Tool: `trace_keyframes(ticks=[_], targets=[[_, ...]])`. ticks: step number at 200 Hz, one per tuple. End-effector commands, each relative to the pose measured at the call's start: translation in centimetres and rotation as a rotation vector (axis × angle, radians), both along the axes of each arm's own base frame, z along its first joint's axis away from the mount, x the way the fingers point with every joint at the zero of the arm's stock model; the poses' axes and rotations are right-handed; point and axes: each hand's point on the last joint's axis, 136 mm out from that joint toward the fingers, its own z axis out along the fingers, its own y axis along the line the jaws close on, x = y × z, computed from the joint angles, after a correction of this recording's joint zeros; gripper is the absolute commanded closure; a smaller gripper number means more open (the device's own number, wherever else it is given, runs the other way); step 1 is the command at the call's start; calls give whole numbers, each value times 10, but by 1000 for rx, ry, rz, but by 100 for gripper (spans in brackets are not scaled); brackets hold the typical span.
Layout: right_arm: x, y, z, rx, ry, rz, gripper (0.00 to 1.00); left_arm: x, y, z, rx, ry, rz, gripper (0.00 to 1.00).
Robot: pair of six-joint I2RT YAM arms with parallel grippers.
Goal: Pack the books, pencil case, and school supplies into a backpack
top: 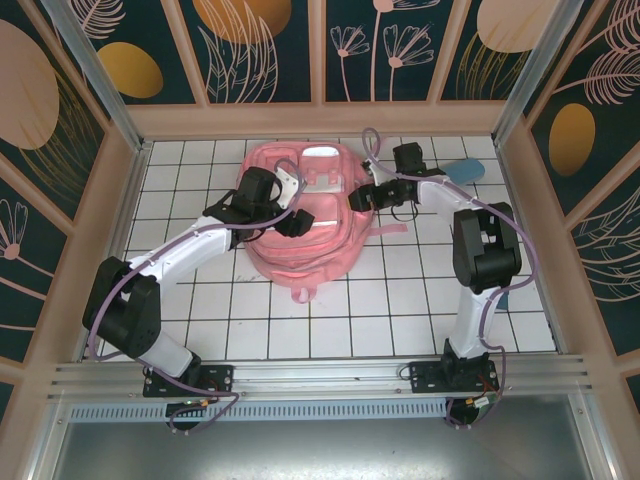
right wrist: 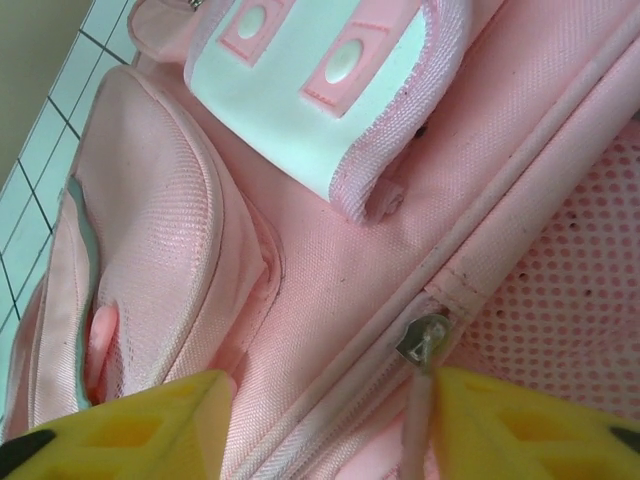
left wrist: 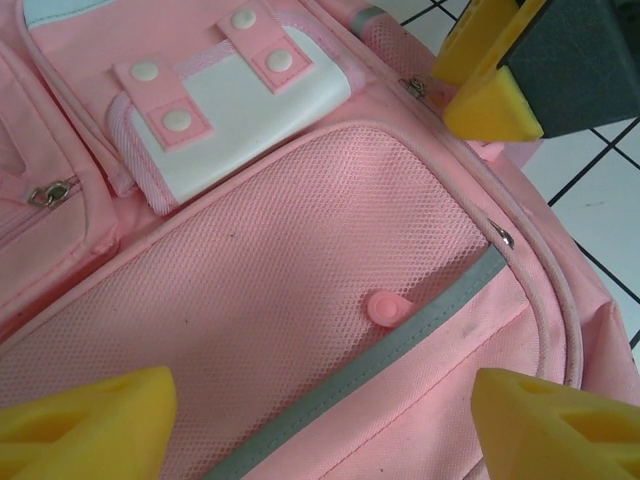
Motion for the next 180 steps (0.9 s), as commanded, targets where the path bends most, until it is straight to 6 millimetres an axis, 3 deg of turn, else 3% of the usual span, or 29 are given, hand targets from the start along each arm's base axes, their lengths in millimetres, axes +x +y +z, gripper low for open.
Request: trace_keyframes(ticks=[1, 41, 69, 100, 131, 180], targets=[[5, 0, 9, 6, -19, -1, 52, -1, -1, -5, -7, 5, -17, 23], [5, -1, 2, -4, -2, 4, 74, 0, -2, -5, -14, 6, -17, 24], [8, -7, -9, -47, 8, -24, 77, 0, -3, -7, -13, 12, -20, 24], [16, -12, -20, -96, 32, -64, 59, 1, -3, -7, -10, 12, -19, 24], [22, -9, -15, -85, 37, -90, 41, 0, -3, -10, -8, 18, -16, 24], [36, -12, -2, -80, 93, -265, 40, 1, -2, -12, -2, 21, -11, 24]])
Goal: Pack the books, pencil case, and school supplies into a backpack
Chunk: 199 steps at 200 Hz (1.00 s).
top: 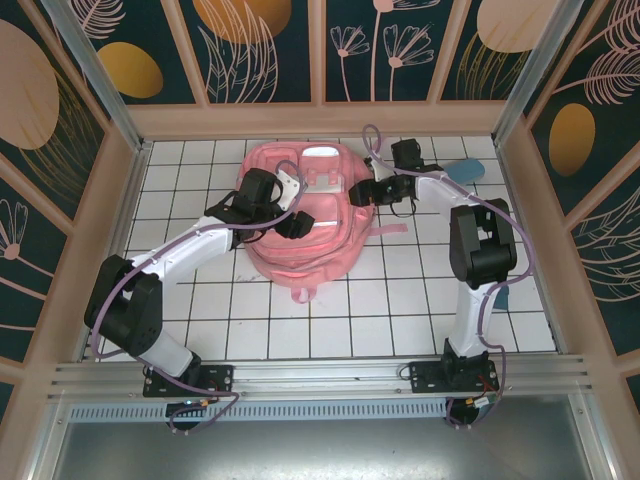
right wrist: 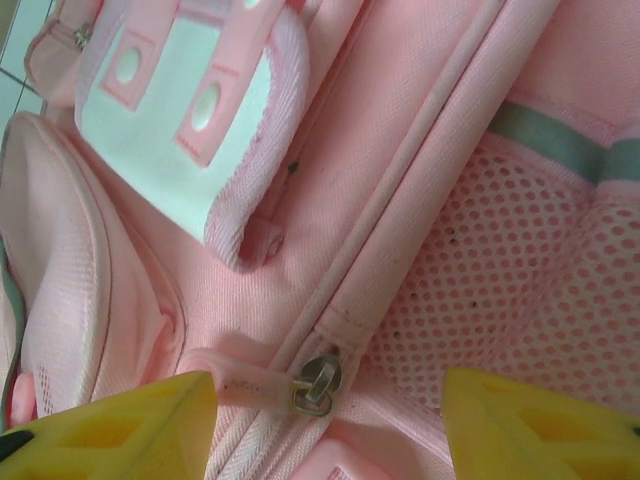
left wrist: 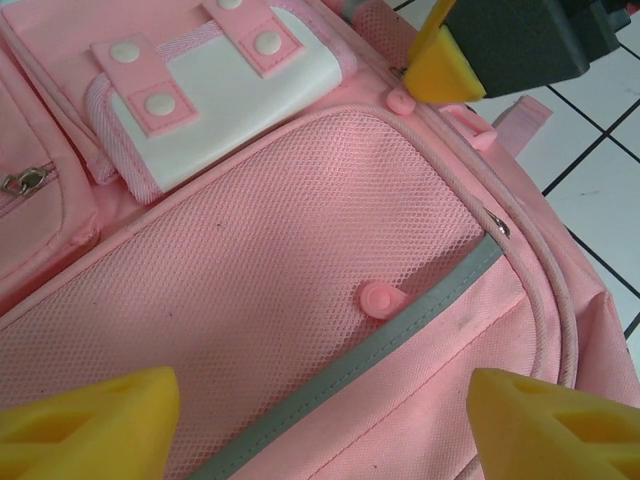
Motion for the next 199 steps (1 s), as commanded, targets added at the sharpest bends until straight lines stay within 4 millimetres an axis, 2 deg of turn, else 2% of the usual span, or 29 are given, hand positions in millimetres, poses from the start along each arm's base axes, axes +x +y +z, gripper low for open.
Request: trace_keyframes(ticks=[1, 23, 48, 82, 102, 124, 135, 154, 199], targets=[[13, -2, 10, -5, 27, -126, 40, 3, 0, -6, -1, 3, 1, 24], [10, -5, 15, 13, 67, -228, 38, 2, 1, -7, 3, 3, 2, 24], [5, -6, 10, -17, 120, -336, 35, 2, 2, -9, 8, 5, 6, 24], [4, 7, 14, -61, 129, -417, 37, 2, 3, -10, 11, 2, 7, 24], [6, 6, 8, -136, 124, -461, 44, 2, 4, -11, 13, 3, 12, 24], [4, 3, -1, -187, 134, -481, 60, 1, 4, -10, 12, 1, 9, 24], [2, 3, -2, -200, 133, -478, 65, 1, 4, -11, 14, 1, 9, 24], [-2, 5, 2, -212, 120, -463, 68, 0, 4, -12, 14, 3, 7, 24], [-12, 5, 11, -219, 106, -435, 67, 1, 3, -13, 12, 7, 6, 25]])
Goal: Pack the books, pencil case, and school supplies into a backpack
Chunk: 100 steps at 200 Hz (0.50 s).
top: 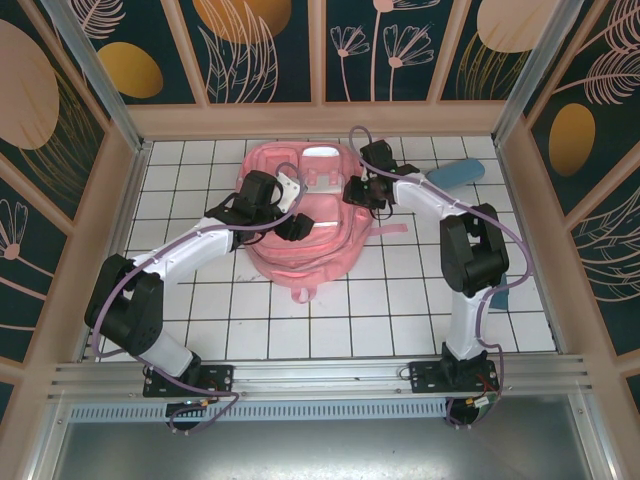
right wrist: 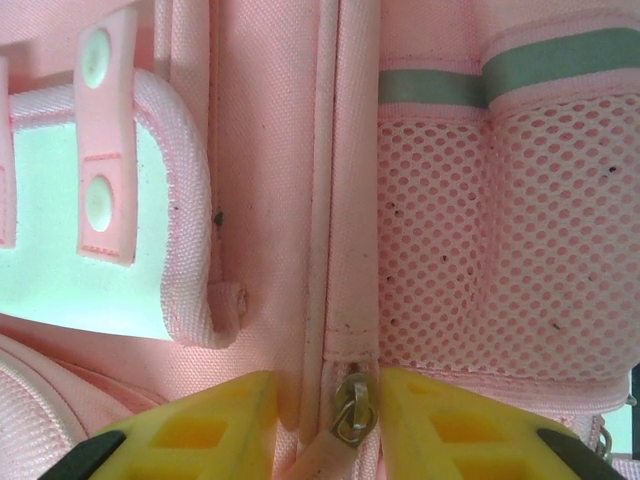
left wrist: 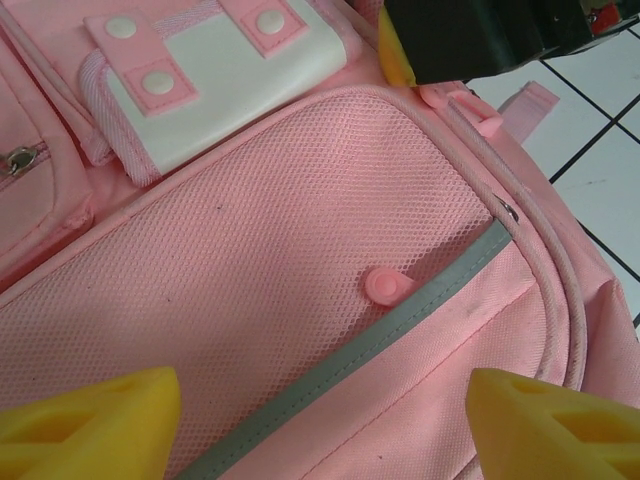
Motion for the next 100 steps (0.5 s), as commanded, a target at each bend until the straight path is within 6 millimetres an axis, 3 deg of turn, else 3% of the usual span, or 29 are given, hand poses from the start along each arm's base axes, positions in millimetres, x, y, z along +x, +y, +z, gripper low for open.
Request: trace_keyframes(ticks=[1, 62, 100], targets=[[-11, -6, 14, -36, -2, 12, 67, 4, 2, -6, 5, -5, 5, 25], [-23, 2, 17, 8, 7, 62, 78, 3, 1, -8, 6, 1, 5, 25], [-25, 1, 4, -1, 38, 63, 70, 3, 1, -8, 4, 2, 5, 25]])
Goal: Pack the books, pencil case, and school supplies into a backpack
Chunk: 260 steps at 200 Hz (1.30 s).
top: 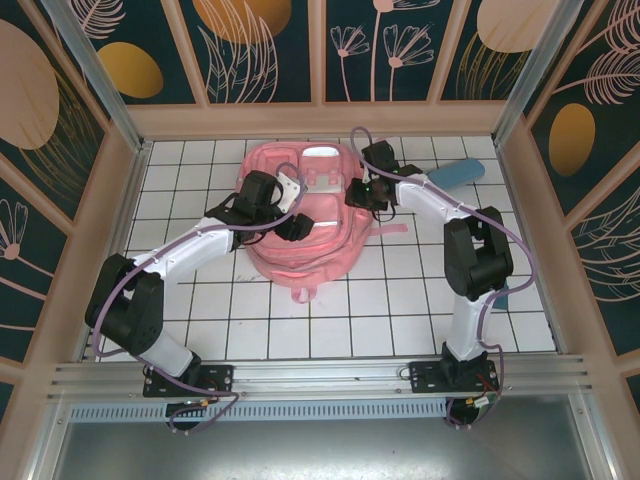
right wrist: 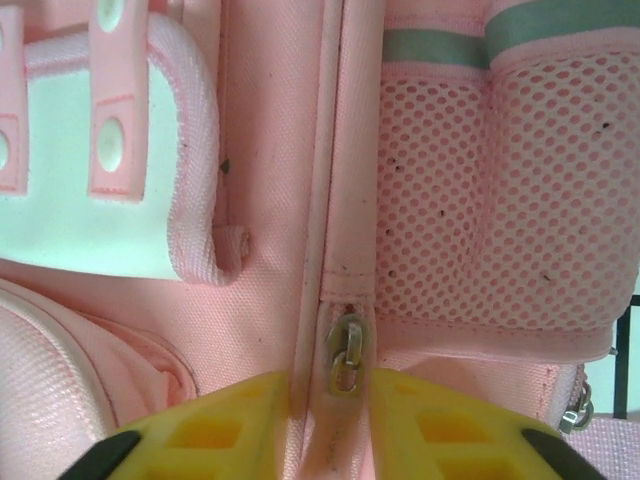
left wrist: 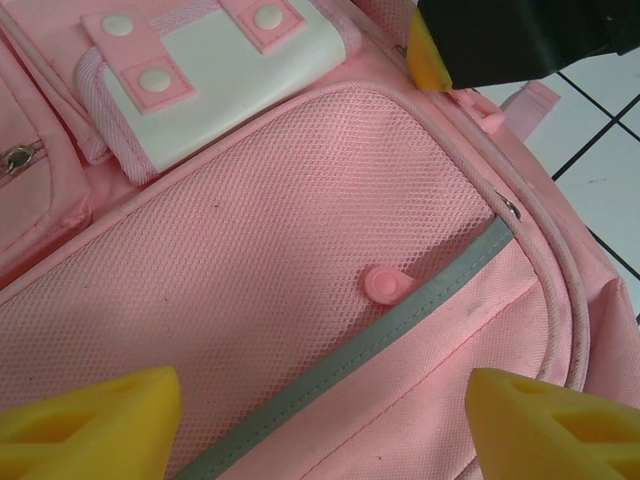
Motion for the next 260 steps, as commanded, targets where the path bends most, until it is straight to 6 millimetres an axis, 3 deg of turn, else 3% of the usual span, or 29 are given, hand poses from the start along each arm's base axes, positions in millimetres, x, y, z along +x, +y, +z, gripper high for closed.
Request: trace_keyframes(ticks=[1, 51, 115, 146, 151, 182, 216, 237, 260], targets=[[-12, 3, -1, 5, 26, 29, 70, 3, 1, -7, 3, 0, 5, 25], [-19, 4, 6, 34, 12, 39, 89, 2, 1, -9, 2, 6, 4, 25], [-54, 11, 16, 105, 4, 157, 96, 6, -8, -17, -25, 35, 10, 28], [-74, 11, 8, 75, 4, 223, 100, 19, -25, -18, -99, 69, 52, 40], [-76, 10, 7, 71, 0, 231, 100, 23, -29, -29, -94, 94, 65, 42], [-82, 15, 2, 42, -35, 304, 100, 50, -35, -50, -70, 139, 194, 56], [-102, 36, 7, 49, -78, 425, 100, 71, -28, -71, -49, 193, 351, 62], [-126, 54, 9, 78, -101, 504, 100, 73, -29, -79, -73, 225, 401, 63], [-138, 68, 14, 145, -122, 530, 100, 74, -32, -79, -106, 247, 412, 64]])
